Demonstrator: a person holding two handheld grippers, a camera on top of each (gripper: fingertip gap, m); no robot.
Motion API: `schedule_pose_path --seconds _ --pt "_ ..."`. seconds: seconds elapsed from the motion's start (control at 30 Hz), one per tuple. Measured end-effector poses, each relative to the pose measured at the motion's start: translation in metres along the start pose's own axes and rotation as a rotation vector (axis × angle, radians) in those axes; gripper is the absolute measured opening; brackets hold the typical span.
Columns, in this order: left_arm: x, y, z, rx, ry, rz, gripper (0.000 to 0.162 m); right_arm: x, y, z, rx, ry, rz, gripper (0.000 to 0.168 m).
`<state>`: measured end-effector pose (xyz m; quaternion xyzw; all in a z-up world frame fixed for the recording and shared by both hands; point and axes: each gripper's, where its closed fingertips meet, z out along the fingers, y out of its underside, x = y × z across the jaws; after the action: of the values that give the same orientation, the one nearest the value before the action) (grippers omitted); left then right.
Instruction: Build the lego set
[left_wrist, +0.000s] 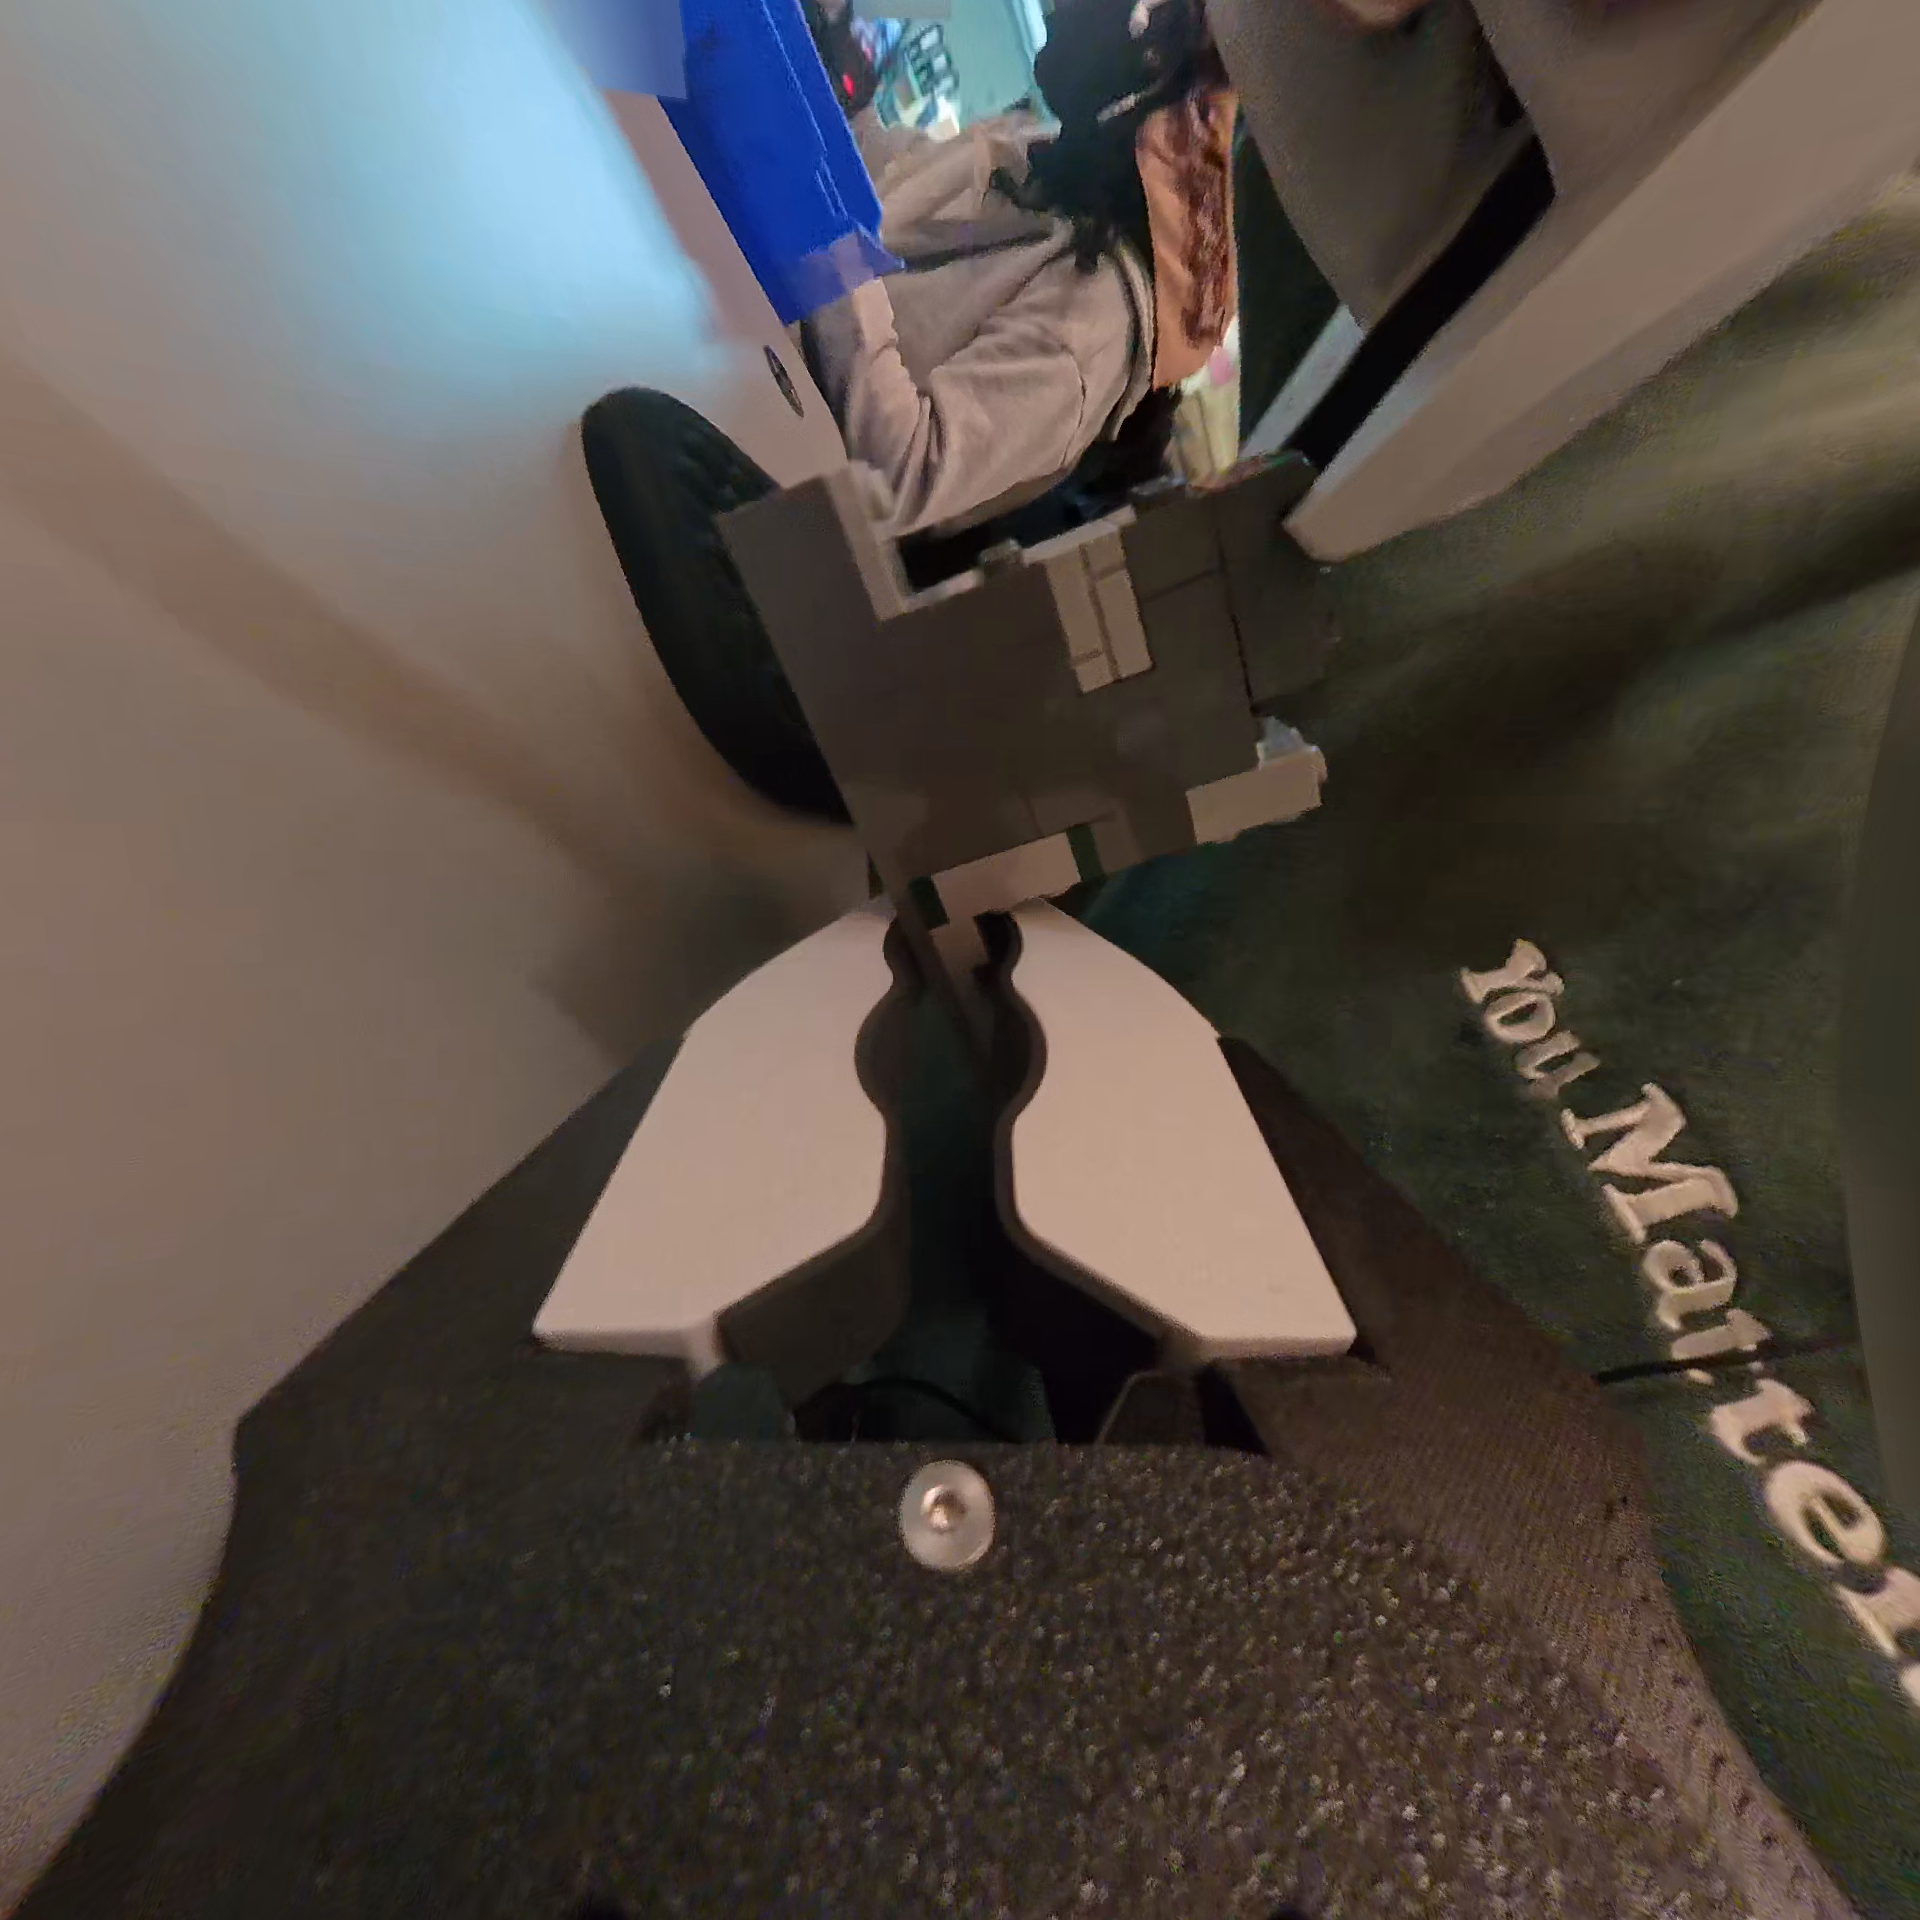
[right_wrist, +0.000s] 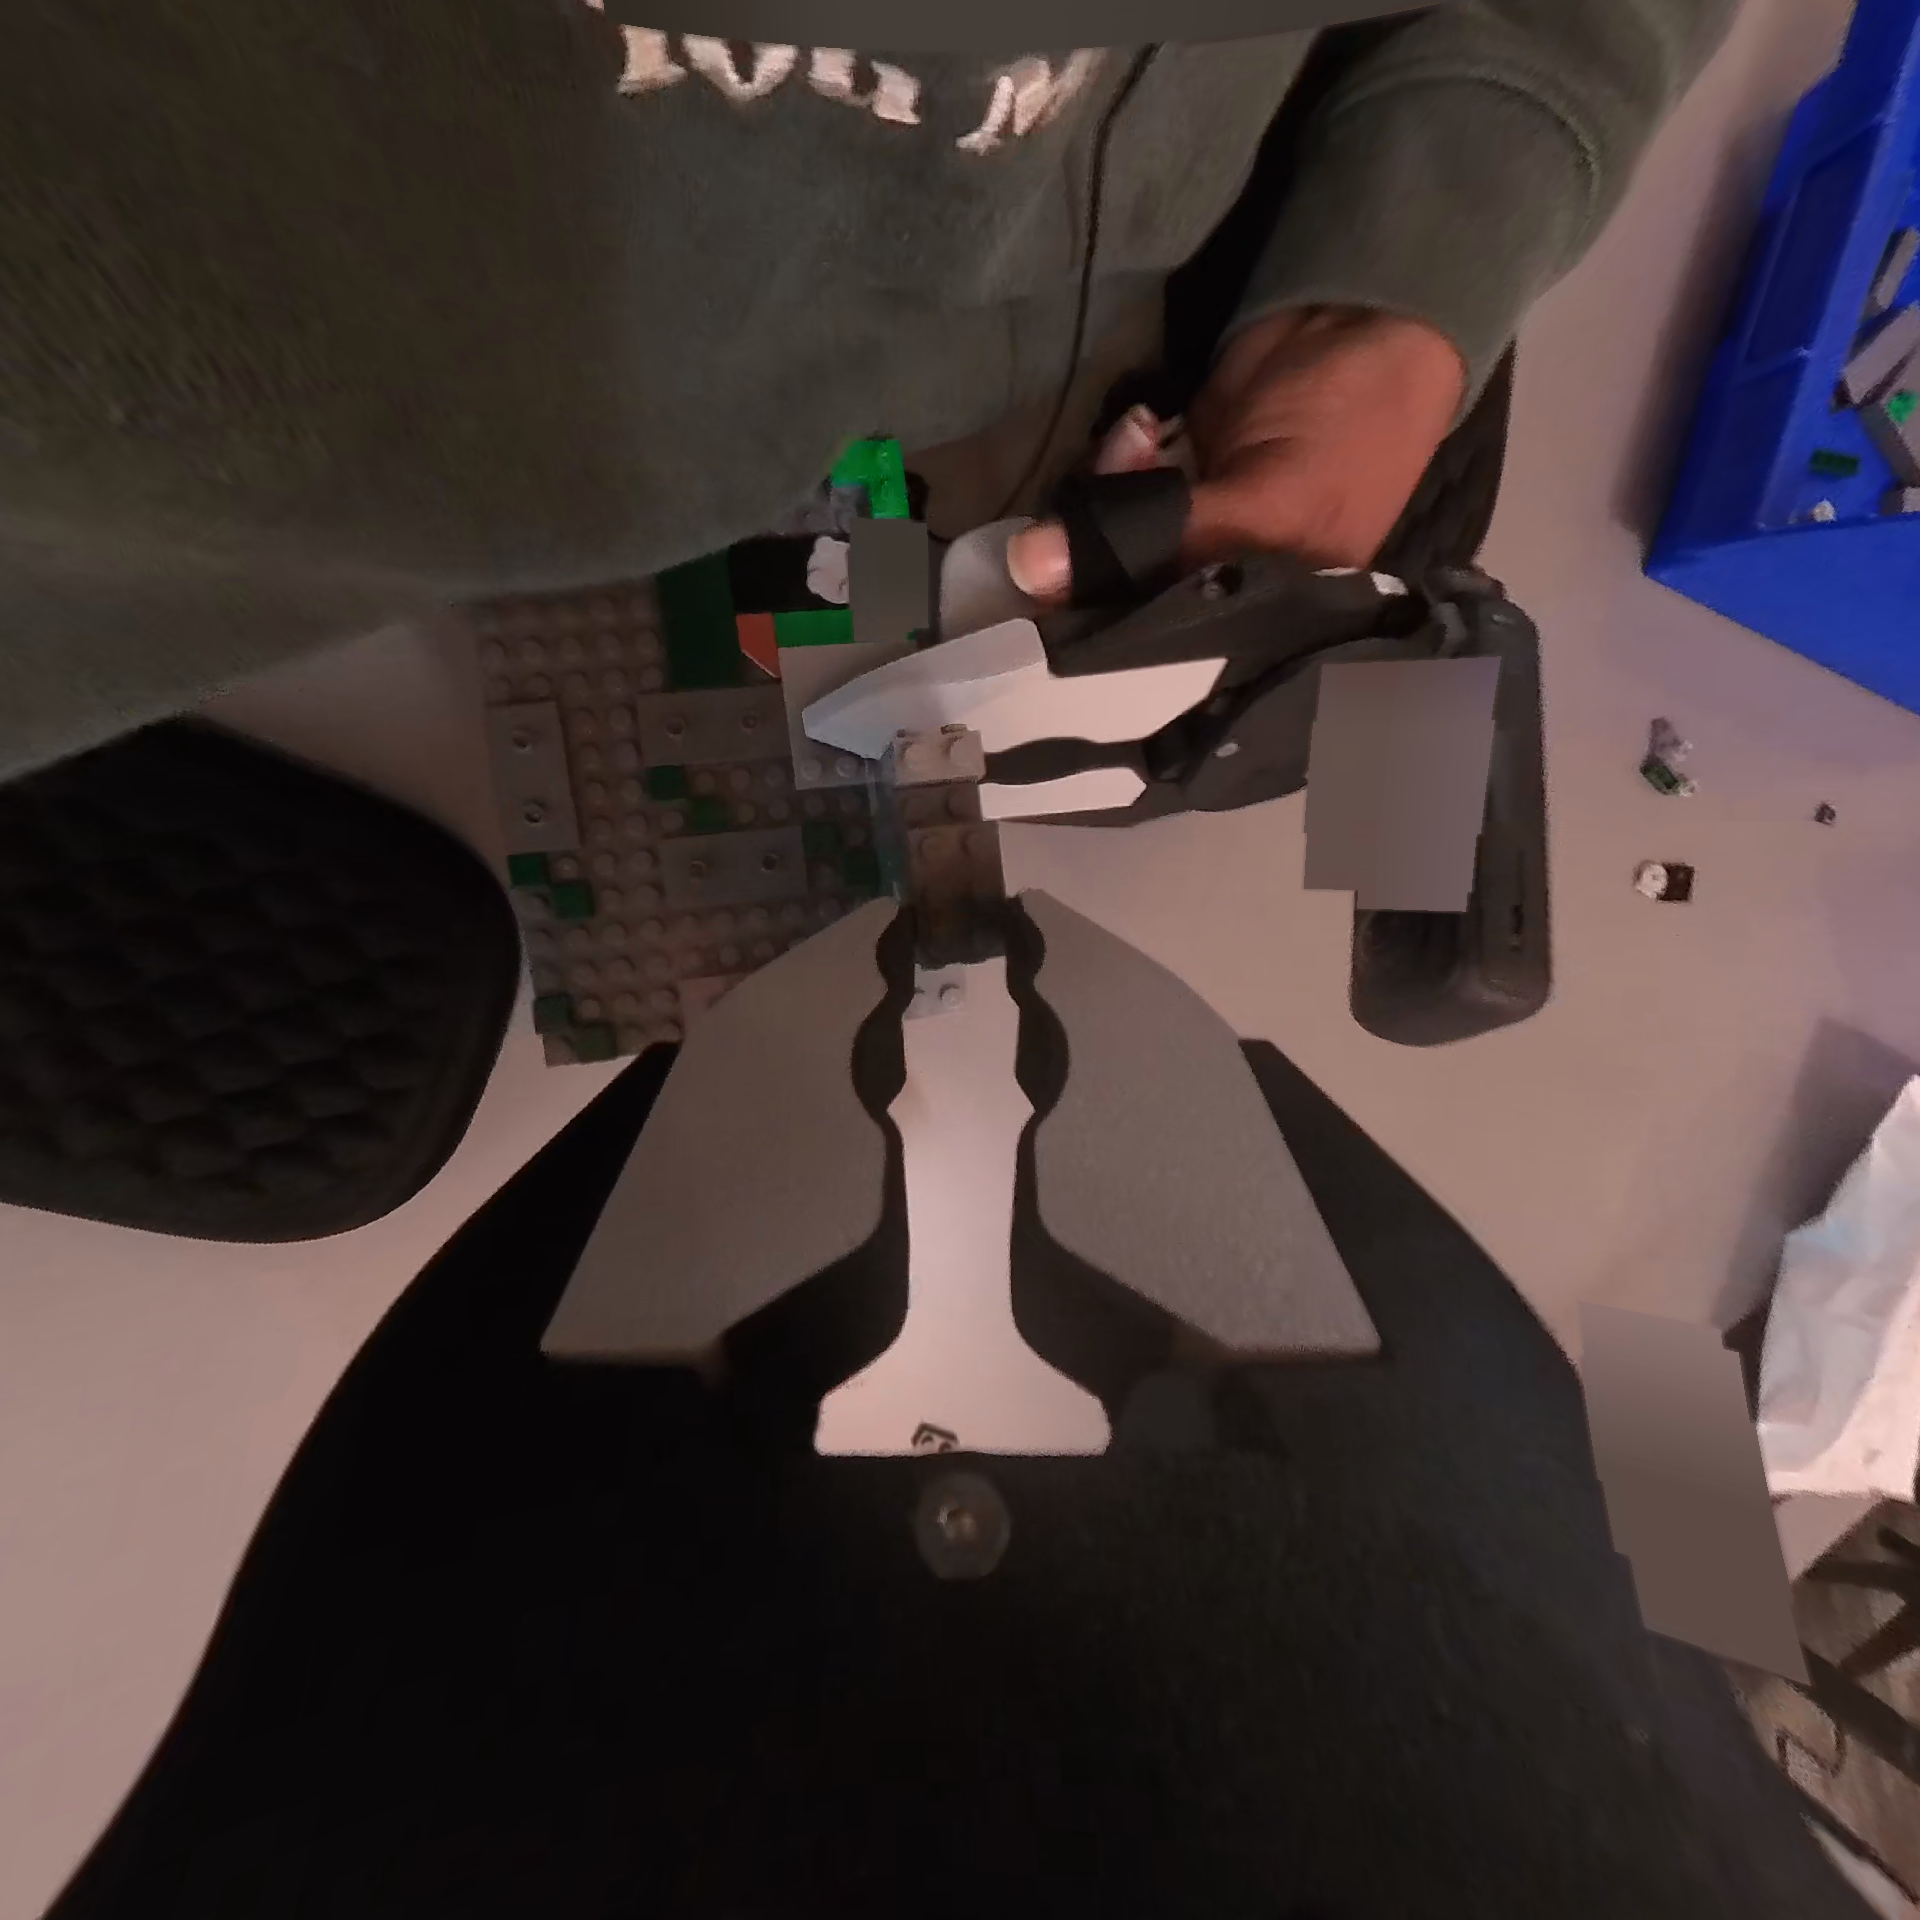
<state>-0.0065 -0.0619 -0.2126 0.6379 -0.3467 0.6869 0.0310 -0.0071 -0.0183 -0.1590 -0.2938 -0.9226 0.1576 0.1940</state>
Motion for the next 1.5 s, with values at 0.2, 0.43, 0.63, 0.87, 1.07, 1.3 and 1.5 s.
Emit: schedule_pose_path --seconds 0.2,0.43,0.63,0.87,1.07,1.3,1.5 --pt "-0.003 -0.01 -0.003 0.058 -0.016 -0.049 0.011 0.015 0.001 -0.02 0.053 0.083 0.24 0.034" --pt "-0.009 -0.021 -0.007 0.125 -0.096 -0.029 0.011 0.02 0.012 -0.025 0.377 -0.009 0.966 0.042" --pt "-0.012 -0.027 -0.012 0.151 -0.176 0.007 0.01 0.017 0.035 -0.016 0.469 -0.121 1.287 0.081" --pt "-0.009 -0.028 -0.009 0.115 -0.263 0.111 0.01 0.006 0.017 0.007 0.451 -0.341 1.282 0.097" --pt "-0.007 -0.027 -0.01 0.075 -0.327 0.189 0.01 0.0 0.007 0.014 0.46 -0.464 1.256 0.086" --pt "-0.007 -0.02 -0.01 0.036 -0.364 0.226 0.01 -0.001 -0.002 0.016 0.499 -0.459 1.197 0.08" --pt "-0.012 -0.012 -0.008 0.004 -0.384 0.212 0.01 -0.008 -0.003 0.024 0.489 -0.454 1.198 0.079"
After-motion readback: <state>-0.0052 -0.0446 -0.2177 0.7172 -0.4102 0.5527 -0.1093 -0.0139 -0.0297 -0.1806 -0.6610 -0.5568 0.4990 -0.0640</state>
